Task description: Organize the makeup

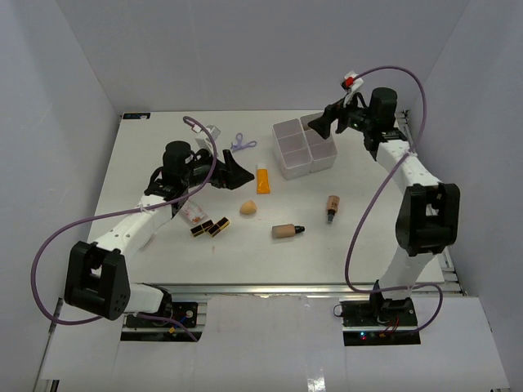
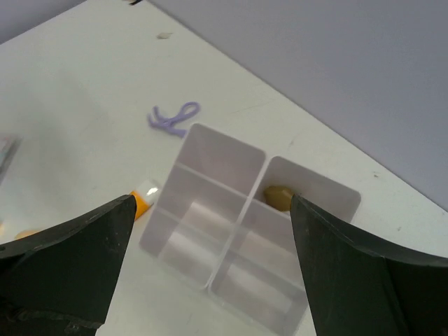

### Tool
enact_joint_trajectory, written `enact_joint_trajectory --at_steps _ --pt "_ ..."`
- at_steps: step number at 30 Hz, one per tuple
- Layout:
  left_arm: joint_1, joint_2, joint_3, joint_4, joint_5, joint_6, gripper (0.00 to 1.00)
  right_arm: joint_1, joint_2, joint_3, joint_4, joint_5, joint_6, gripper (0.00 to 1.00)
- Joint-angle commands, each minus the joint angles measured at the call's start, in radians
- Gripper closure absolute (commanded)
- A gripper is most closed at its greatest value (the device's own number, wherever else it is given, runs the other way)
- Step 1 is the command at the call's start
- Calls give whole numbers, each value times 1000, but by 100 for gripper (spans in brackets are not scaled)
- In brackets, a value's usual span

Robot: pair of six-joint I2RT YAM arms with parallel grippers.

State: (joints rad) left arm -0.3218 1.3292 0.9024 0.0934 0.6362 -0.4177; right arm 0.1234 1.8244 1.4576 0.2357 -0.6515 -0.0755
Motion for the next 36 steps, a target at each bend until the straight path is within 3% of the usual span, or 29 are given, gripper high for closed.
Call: enact_joint_trajectory --at_steps 1,6,12,16,19,21,23,29,36 --pt "-3 55 78 -96 13 -16 3 -21 -186 -83 -423 -391 -252 3" --pt "-37 94 103 -159 -15 -5 4 -11 -349 -240 -652 -319 -364 4" --pt "-62 107 113 -193 -78 22 4 -11 -447 -438 -636 -62 -232 7" --pt "-70 133 107 -199 -151 31 5 -19 -498 -563 -574 -43 -185 9" --pt "-82 211 136 -223 -255 30 13 -80 -550 -579 -562 -80 -185 8" --pt "-92 288 204 -278 -316 10 25 -113 -572 -586 -556 -112 -176 8" --pt "-121 368 304 -356 -424 3 27 -147 -584 -590 -554 -131 -177 8" --pt "-203 617 611 -513 -756 31 22 -182 -620 -599 -549 -175 -165 7" --pt "-229 841 896 -630 -841 50 18 -205 -661 -606 -547 -207 -155 7"
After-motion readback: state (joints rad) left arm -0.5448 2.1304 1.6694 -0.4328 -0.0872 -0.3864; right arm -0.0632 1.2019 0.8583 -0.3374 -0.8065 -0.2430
